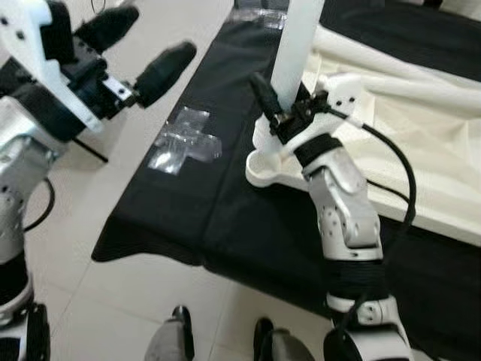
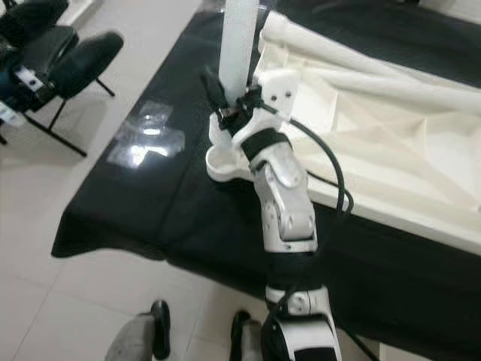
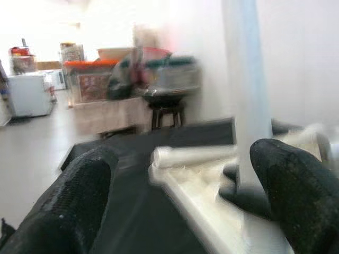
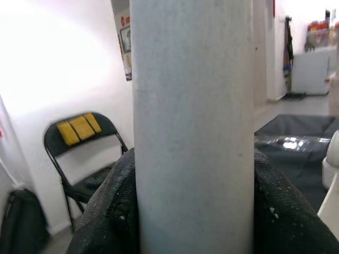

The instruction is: Building children table

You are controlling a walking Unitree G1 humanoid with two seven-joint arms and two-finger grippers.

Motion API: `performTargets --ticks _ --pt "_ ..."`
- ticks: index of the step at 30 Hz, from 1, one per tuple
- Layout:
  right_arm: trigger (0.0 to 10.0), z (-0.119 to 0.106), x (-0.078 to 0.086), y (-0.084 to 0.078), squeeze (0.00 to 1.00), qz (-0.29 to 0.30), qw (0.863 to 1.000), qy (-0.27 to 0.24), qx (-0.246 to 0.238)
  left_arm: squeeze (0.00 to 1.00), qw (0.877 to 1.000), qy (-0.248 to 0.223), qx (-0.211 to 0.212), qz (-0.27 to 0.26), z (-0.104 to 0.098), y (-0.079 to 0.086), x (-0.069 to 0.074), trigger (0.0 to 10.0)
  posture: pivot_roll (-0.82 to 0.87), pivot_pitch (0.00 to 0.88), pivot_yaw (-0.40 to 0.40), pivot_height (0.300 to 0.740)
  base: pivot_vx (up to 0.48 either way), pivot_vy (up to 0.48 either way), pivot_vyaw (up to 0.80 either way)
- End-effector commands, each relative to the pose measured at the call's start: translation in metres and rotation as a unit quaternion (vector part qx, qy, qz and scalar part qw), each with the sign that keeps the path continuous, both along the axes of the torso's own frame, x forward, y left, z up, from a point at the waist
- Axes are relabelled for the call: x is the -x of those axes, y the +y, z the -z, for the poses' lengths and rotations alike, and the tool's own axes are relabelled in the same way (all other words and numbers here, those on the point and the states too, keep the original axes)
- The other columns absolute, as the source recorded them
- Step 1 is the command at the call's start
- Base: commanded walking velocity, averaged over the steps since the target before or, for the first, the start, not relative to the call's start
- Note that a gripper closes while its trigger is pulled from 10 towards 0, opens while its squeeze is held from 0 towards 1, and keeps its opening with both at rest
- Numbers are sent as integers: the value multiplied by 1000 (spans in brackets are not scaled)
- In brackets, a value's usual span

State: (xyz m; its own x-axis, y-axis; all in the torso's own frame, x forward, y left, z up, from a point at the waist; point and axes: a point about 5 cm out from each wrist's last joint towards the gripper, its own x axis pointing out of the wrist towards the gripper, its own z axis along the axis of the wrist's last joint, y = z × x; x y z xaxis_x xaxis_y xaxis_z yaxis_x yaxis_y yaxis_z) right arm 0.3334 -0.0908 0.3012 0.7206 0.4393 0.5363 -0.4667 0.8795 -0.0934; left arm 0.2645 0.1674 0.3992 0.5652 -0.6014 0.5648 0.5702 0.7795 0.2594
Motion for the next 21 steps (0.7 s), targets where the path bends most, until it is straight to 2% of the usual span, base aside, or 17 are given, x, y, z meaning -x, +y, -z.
performTargets --ticks 1,4,7,9,11,12,15,17,21 --pt "10000 -7 7 15 0 -16 998 -47 41 0 1000 -9 14 27 -10 -8 -5 10000 140 219 -35 740 0 0 0" --pt "10000 -10 11 26 0 -29 994 -73 79 0 999 -7 23 45 -19 -17 -14 10000 136 210 -33 740 0 0 0" --pt "10000 -9 13 32 0 -39 991 -83 96 0 998 -6 22 56 -22 -21 -18 10000 129 199 -30 740 0 0 0" --pt "10000 -9 18 46 0 -69 986 -98 115 0 996 -7 12 83 -29 -32 -25 10000 123 186 -24 740 0 0 0" --pt "10000 -8 21 51 0 -81 984 -103 121 0 996 -7 9 92 -31 -36 -28 10000 123 186 -24 740 0 0 0" --pt "10000 -5 24 58 0 -99 979 -112 137 0 995 -5 4 104 -34 -42 -32 10000 115 175 -20 740 0 0 0" --pt "10000 -2 25 62 0 -106 977 -115 147 0 993 -1 -1 118 -34 -46 -34 10000 115 174 -20 740 0 0 0" --pt "10000 3 26 67 0 -118 975 -109 154 0 986 0 -20 168 -32 -53 -29 10000 114 169 -17 740 0 0 0" --pt "10000 5 20 66 0 -113 980 -89 136 0 978 -6 -40 206 -30 -55 -22 10000 115 170 -18 740 0 0 0"
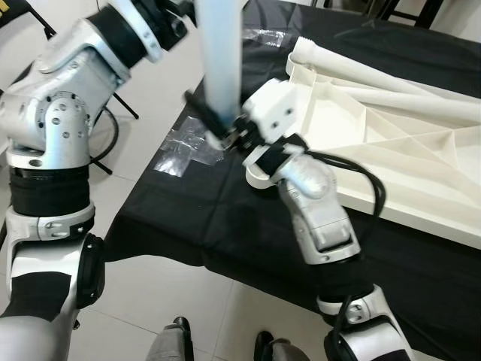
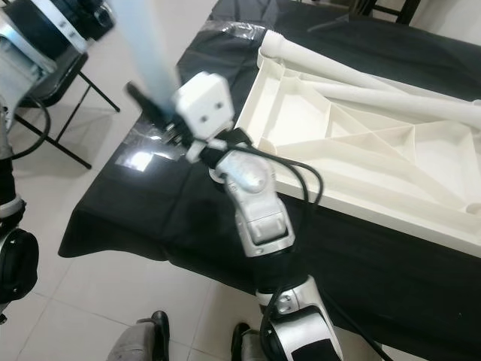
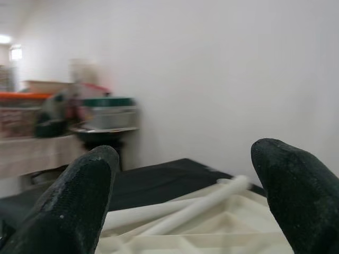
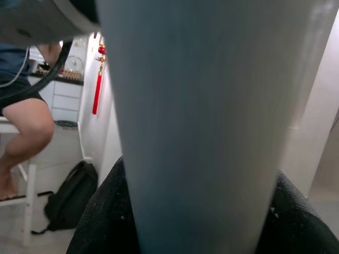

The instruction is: Building children table

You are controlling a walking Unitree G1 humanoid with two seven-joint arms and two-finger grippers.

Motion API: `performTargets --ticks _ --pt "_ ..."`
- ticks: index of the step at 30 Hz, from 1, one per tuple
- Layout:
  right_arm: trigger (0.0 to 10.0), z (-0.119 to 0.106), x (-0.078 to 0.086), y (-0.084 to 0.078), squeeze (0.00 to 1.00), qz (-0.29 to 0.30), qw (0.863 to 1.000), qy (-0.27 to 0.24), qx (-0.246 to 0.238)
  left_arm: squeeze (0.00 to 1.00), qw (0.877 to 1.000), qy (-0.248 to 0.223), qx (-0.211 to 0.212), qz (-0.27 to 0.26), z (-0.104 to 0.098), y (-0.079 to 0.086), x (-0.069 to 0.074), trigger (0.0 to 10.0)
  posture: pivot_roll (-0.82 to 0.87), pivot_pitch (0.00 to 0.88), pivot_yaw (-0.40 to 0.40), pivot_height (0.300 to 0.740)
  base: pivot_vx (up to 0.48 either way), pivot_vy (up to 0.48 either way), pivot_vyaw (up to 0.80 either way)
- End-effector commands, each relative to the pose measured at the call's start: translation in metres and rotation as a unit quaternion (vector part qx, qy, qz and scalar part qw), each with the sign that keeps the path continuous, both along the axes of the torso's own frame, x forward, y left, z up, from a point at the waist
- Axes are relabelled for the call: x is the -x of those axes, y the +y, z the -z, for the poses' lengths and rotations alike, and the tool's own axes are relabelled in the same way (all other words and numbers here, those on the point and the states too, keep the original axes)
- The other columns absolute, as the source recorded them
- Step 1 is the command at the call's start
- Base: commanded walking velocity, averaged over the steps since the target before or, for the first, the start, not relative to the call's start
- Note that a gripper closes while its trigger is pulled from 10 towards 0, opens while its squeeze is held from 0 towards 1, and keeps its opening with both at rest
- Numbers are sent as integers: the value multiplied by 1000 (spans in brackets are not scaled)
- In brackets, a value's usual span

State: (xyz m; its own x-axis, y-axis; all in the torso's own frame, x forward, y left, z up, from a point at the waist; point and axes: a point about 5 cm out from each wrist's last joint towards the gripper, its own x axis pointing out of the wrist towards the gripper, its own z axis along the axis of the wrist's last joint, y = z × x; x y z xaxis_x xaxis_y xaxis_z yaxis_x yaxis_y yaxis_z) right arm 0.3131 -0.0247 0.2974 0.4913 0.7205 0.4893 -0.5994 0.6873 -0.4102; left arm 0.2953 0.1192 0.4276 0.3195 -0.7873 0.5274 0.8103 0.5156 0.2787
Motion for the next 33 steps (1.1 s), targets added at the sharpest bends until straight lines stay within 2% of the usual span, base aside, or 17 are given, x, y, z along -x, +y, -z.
performTargets --ticks 1,2,4,6,8,10,16,18,19,20,22,24,27,32,33 --pt "10000 -1 -6 -4 0 12 999 22 -21 0 999 -21 -23 39 0 -6 11 10000 116 172 -21 740 0 0 0" --pt "10000 -3 -14 -11 0 29 998 41 -45 0 998 -22 -30 45 2 -2 14 10000 116 173 -22 740 0 0 0" --pt "10000 -3 -14 -11 0 29 998 41 -45 0 998 -22 -30 45 2 -2 14 10000 116 173 -22 740 0 0 0" --pt "10000 -6 -32 -30 0 78 989 87 -95 0 997 -28 -45 47 7 10 19 10000 117 177 -27 740 0 0 0" --pt "10000 -6 -32 -30 0 78 989 87 -95 0 997 -28 -45 47 7 10 19 10000 117 177 -27 740 0 0 0" --pt "10000 -6 -42 -43 0 111 979 117 -122 0 997 -33 -57 48 9 18 24 10000 118 180 -31 740 0 0 0" --pt "10000 1 -48 -50 0 143 978 116 -96 0 995 -44 -72 44 9 26 32 10000 125 182 -33 740 0 0 0" --pt "10000 2 -48 -49 0 147 979 110 -86 0 995 -46 -78 40 9 27 33 10000 125 182 -33 740 0 0 0" --pt "10000 1 -43 -41 0 137 986 81 -50 0 995 -52 -88 21 10 28 34 10000 128 181 -33 740 0 0 0" --pt "10000 1 -43 -41 0 137 986 81 -50 0 995 -52 -88 21 10 28 34 10000 128 181 -33 740 0 0 0" --pt "10000 0 -34 -26 0 114 993 32 9 0 993 -61 -105 -12 11 28 31 10000 128 179 -32 740 0 0 0" --pt "10000 0 -34 -26 0 114 993 32 9 0 993 -61 -105 -12 11 28 31 10000 128 179 -32 740 0 0 0" --pt "10000 1 -20 -5 0 74 995 -18 69 0 991 -62 -111 -39 10 23 17 10000 125 169 -27 740 0 0 0" --pt "10000 3 -15 3 0 56 994 -32 87 0 990 -61 -121 -47 9 22 8 10000 120 166 -21 740 0 0 0" --pt "10000 3 -13 5 0 50 994 -37 93 0 988 -61 -131 -54 8 22 1 10000 117 163 -18 740 0 0 0"
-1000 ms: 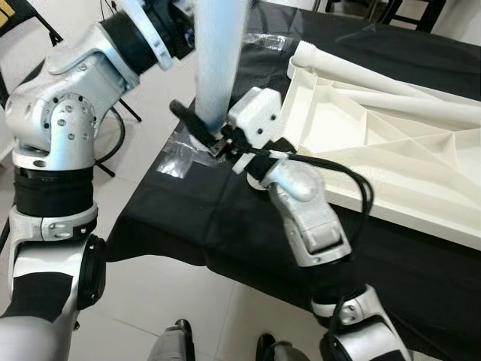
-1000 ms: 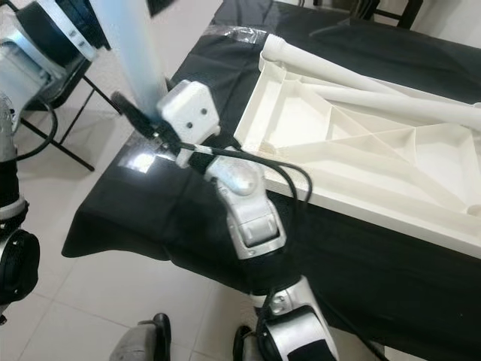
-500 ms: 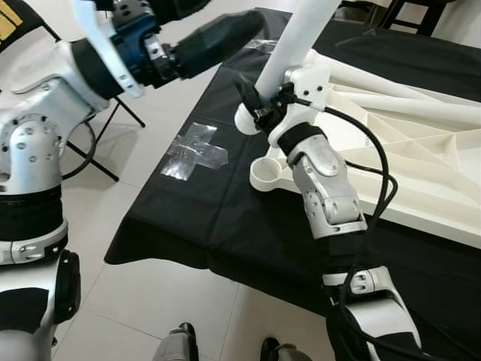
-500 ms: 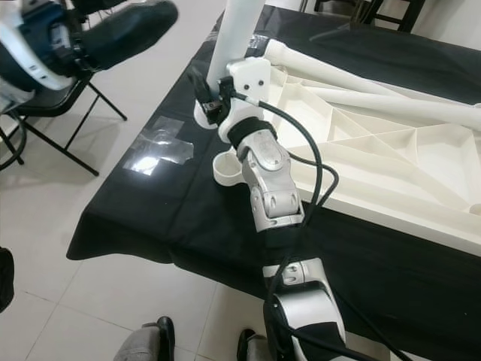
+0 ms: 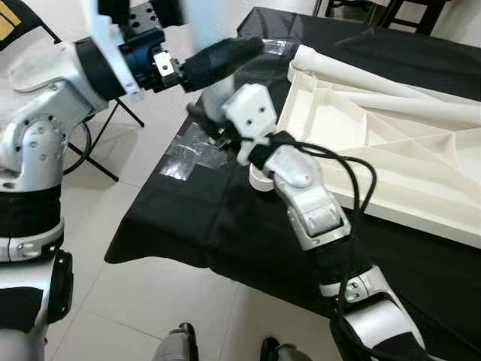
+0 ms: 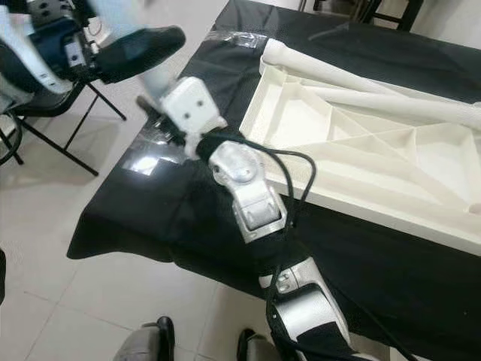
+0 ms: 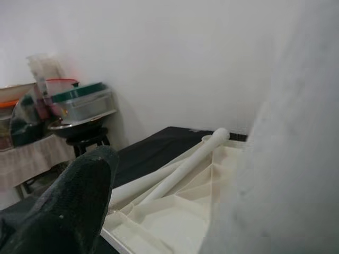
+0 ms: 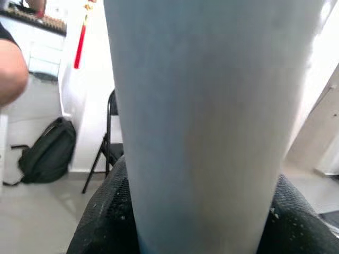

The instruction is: Building children table

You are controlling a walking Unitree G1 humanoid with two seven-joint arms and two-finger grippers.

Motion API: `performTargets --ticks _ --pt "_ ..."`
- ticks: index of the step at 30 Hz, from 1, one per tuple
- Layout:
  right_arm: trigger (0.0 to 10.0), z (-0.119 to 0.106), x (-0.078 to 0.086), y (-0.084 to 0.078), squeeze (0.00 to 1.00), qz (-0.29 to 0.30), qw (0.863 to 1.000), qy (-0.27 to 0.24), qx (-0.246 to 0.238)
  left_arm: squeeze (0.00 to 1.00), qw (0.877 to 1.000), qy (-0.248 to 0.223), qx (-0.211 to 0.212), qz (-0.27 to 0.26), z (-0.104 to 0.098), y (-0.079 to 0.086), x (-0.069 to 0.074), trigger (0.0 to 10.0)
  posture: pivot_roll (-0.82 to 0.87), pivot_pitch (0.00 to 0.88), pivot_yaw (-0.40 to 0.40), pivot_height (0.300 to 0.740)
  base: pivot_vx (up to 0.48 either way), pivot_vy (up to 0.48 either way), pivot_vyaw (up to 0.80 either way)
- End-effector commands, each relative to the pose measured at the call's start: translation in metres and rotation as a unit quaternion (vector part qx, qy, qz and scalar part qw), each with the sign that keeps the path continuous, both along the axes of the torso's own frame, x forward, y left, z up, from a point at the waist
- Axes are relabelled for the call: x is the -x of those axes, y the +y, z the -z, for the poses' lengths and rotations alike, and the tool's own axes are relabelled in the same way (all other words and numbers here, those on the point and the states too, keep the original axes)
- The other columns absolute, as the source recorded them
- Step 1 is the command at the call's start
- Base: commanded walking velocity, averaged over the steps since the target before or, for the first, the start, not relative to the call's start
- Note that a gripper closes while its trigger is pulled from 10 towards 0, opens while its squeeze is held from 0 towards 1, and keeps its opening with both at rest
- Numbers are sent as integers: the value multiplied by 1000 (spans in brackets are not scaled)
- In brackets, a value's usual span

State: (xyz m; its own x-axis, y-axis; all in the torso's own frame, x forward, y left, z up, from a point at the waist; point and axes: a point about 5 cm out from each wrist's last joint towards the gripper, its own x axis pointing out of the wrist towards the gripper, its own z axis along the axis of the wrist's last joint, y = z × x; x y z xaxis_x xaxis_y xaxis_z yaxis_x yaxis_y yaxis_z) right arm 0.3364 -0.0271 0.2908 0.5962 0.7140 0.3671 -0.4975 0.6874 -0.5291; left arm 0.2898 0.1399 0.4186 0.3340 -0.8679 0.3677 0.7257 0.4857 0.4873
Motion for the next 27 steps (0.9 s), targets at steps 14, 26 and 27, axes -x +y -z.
performTargets --ticks 14,26,27 --pt "10000 8 7 7 0 1 998 -45 52 0 997 -30 -2 -66 -10 -1 -18 0 125 162 -13 740 0 0 0" --pt "10000 12 -4 1 0 10 999 0 37 0 999 -5 12 39 3 -4 -2 0 98 174 -50 740 0 0 0" --pt "10000 12 -4 1 0 10 999 0 37 0 999 -5 12 39 3 -4 -2 0 98 174 -50 740 0 0 0"
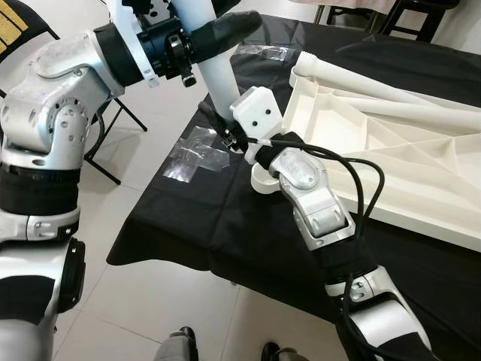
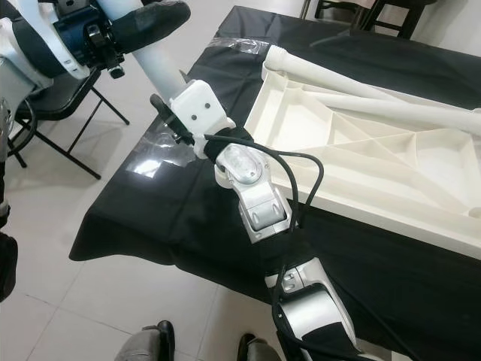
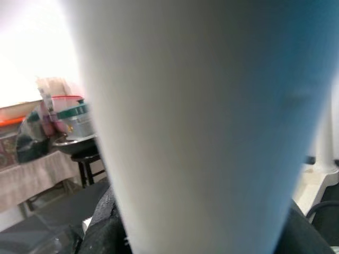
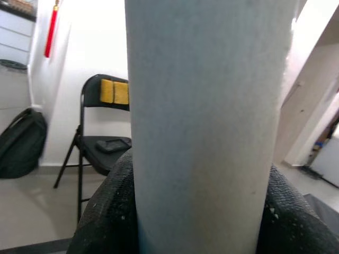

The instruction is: Building children table

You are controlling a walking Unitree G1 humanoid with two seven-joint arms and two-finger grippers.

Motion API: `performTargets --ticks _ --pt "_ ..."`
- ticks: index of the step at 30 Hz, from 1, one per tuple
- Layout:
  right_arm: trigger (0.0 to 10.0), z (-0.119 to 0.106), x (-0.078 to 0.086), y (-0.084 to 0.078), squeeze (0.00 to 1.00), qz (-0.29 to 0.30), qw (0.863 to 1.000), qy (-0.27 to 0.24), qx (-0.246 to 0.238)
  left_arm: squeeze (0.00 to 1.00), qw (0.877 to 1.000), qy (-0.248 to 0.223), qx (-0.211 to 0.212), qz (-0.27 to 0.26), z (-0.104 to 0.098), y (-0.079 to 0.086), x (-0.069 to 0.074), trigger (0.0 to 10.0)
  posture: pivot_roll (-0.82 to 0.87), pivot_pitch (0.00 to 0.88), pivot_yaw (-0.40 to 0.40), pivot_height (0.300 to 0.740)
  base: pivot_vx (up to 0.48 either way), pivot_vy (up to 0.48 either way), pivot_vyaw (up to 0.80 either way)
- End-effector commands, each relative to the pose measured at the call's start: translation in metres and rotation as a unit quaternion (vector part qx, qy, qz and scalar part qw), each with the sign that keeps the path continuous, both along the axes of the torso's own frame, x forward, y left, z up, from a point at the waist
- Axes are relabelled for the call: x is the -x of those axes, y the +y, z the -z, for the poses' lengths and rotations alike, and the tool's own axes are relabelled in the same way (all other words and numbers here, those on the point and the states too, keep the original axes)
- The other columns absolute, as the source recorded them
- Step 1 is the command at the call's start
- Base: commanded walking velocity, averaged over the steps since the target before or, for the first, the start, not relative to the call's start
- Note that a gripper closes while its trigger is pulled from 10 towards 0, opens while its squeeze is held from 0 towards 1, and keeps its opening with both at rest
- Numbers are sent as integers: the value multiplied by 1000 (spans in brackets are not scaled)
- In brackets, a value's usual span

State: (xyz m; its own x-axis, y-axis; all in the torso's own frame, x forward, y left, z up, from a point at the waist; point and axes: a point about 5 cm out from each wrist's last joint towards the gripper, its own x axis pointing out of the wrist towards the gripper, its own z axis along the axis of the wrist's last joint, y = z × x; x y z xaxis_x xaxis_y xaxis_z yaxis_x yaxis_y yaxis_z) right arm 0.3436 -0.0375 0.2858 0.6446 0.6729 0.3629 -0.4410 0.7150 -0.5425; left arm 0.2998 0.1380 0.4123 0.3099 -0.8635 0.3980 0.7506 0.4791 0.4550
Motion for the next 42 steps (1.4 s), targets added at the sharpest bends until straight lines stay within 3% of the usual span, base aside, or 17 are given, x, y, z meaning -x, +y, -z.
performTargets --ticks 1,2,3,9,10,11,12,13,19,20,21,22,38,39,40,41,42 --pt "10000 7 2 11 0 -32 999 19 23 0 999 -7 -14 42 0 -4 10 0 98 174 -50 740 0 0 0" --pt "10000 7 2 11 0 -32 999 19 23 0 999 -7 -14 42 0 -4 10 0 98 174 -50 740 0 0 0" --pt "10000 5 2 10 1000 -47 998 38 5 0 998 -3 -27 63 3 -6 12 0 96 174 -51 740 0 0 0" --pt "10000 -2 1 13 1000 -91 993 71 -23 0 994 0 -55 95 7 -9 15 0 93 171 -55 740 0 0 0" --pt "10000 -5 4 21 741 -141 985 97 -20 0 988 5 -83 131 10 -13 18 0 91 165 -53 740 0 0 0" --pt "10000 -6 7 26 294 -164 981 104 -9 0 984 9 -94 148 12 -15 19 0 91 165 -53 740 0 0 0" --pt "10000 -6 7 26 294 -164 981 104 -9 0 984 9 -94 148 12 -15 19 0 91 165 -53 740 0 0 0" --pt "10000 -6 8 30 0 -176 978 110 -6 0 982 10 -101 161 13 -17 20 0 98 163 -49 740 0 0 0" --pt "10000 -8 7 38 0 -189 973 129 -5 0 978 10 -108 177 12 -22 21 0 106 162 -41 740 0 0 0" --pt "1686 -6 5 40 0 -190 972 140 -3 0 977 7 -109 181 11 -24 22 0 108 162 -43 740 0 0 0" --pt "1686 -6 5 40 0 -190 972 140 -3 0 977 7 -109 181 11 -24 22 0 108 162 -43 740 0 0 0" --pt "0 -5 4 41 0 -193 969 152 -1 0 976 5 -110 186 10 -26 23 0 108 162 -43 740 0 0 0" --pt "0 -5 -4 36 0 -161 974 156 -24 0 978 -17 -79 192 -4 -30 22 0 109 163 -40 740 0 0 0" --pt "0 -5 -5 34 0 -155 976 153 -28 180 982 -18 -66 177 -6 -28 20 7961 109 163 -40 740 0 0 0" --pt "0 -5 -5 34 0 -155 976 153 -28 180 982 -18 -66 177 -6 -28 20 7961 109 163 -40 740 0 0 0" --pt "0 -5 -7 31 0 -144 977 151 -33 1000 985 -16 -50 167 -9 -25 19 10000 109 163 -42 740 0 0 0" --pt "0 -5 -7 31 0 -144 977 151 -33 1000 985 -16 -50 167 -9 -25 19 10000 109 163 -42 740 0 0 0"
